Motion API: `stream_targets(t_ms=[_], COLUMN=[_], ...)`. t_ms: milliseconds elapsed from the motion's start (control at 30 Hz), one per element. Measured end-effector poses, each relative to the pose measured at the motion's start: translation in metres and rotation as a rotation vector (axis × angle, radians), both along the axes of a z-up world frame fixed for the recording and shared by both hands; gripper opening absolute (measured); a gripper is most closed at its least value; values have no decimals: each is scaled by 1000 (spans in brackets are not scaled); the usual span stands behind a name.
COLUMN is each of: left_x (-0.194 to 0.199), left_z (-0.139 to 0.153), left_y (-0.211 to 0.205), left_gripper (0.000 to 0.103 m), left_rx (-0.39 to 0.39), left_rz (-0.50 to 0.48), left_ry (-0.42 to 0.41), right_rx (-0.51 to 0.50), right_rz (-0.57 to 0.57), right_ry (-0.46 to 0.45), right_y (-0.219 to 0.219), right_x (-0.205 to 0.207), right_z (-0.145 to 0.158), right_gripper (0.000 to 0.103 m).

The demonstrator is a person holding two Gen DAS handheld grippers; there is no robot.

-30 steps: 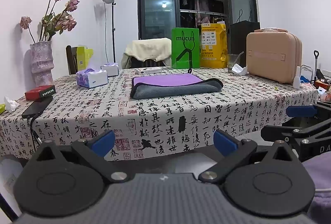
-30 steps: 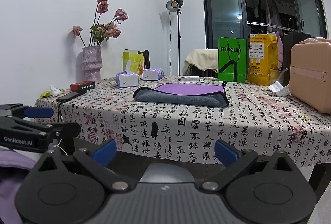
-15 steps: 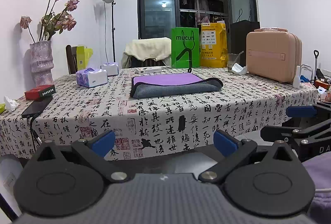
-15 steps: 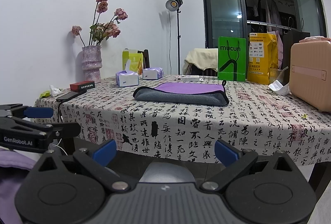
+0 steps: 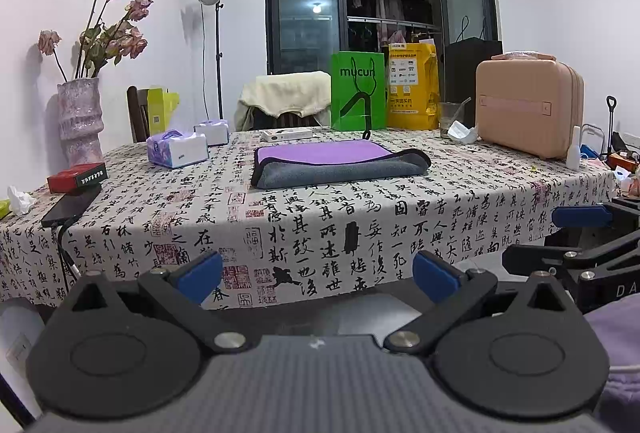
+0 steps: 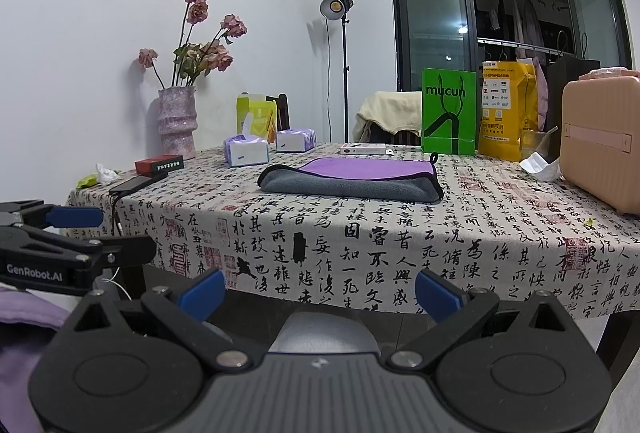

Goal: Fold towel

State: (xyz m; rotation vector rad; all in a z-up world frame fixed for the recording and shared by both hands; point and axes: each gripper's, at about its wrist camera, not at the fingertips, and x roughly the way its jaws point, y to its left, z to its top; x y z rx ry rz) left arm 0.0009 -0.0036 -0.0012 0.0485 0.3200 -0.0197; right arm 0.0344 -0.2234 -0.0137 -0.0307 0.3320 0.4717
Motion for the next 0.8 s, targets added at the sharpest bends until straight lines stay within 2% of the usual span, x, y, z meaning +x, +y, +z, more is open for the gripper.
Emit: stream_targets(t_ms=[800], left_x=[3], left_z=[-5], left_y=[2], left_gripper=[103], left_rx=[4], left_rz=[3], left_ry=[7], right_rx=[4], right_rz=[-4], right_ry=[9], right_y=[-1], right_x=[2], right_z=[-1], right_gripper=[102])
